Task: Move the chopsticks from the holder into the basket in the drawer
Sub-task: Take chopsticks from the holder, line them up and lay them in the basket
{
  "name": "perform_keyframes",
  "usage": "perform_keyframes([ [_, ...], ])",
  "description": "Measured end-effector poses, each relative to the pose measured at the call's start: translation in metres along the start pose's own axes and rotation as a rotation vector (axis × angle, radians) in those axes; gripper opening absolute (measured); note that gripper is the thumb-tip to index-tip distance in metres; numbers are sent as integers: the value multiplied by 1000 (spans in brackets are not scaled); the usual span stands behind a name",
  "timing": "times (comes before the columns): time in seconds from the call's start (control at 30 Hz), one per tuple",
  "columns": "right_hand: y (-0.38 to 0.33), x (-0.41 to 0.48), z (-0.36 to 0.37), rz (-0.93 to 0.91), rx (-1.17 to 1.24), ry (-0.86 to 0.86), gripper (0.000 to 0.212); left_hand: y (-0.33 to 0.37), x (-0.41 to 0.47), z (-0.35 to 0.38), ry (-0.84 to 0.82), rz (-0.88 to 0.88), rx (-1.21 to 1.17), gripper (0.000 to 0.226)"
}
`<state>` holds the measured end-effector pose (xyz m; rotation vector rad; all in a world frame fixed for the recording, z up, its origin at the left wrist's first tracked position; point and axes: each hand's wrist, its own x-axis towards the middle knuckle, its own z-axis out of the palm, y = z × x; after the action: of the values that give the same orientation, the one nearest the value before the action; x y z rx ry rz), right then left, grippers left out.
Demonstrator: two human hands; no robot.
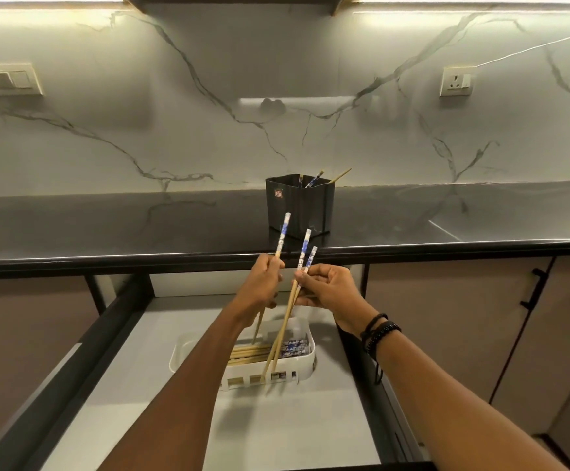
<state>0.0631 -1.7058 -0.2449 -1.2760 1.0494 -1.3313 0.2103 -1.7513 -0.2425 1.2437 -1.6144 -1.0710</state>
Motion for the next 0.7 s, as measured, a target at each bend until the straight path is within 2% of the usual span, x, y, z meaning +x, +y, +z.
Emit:
perform_keyframes([
  [0.2, 0, 3, -4, -15, 123, 40, 14, -6, -2, 2, -49, 188, 30, 16],
  [0.33, 3, 7, -8, -29, 101, 83, 20, -8, -3, 2, -88, 207, 28, 17],
  [0.7, 8, 8, -12, -52, 73, 132, 18, -9, -4, 1, -169, 274, -22, 12],
])
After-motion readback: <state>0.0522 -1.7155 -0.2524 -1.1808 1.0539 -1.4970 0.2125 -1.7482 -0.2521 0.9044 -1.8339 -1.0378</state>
